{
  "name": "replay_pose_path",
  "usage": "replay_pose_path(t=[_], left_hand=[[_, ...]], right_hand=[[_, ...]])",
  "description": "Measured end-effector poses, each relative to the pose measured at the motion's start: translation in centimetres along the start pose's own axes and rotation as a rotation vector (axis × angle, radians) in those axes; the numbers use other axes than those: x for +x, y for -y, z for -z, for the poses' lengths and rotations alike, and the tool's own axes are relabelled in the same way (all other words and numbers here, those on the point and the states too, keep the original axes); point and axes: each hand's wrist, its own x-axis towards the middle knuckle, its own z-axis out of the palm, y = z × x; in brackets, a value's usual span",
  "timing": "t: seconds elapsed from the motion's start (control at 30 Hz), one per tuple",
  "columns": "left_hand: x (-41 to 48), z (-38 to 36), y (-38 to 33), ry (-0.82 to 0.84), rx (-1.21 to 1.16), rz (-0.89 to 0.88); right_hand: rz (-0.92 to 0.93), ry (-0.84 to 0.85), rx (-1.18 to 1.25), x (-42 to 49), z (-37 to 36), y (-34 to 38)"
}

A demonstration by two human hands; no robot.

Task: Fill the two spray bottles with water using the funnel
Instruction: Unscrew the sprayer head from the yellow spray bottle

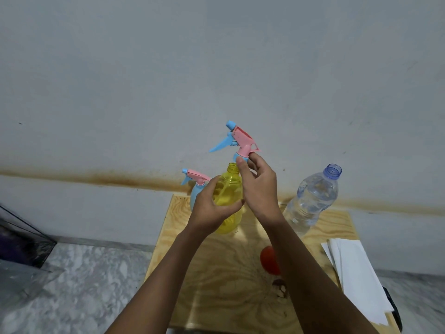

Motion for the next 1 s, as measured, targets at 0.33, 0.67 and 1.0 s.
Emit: replay_pose_path(t=[0.33,0.67,1.0], left_hand=[[0.1,0.1,4.2,0.027,0.080,0.094],[-1.0,0.1,6.9,-0.023,0.138,0.120],[-3.4,-1.5,8.9,-0.061,0.203,0.093]], right_hand=[[0.227,-0.150,0.046,4.3,3.2,3.6],[-0.049,-0.035,-0.093,5.1,6.3,-1.4],[-0.470,0.080,-0.417,-0.5,4.6,-19.7]])
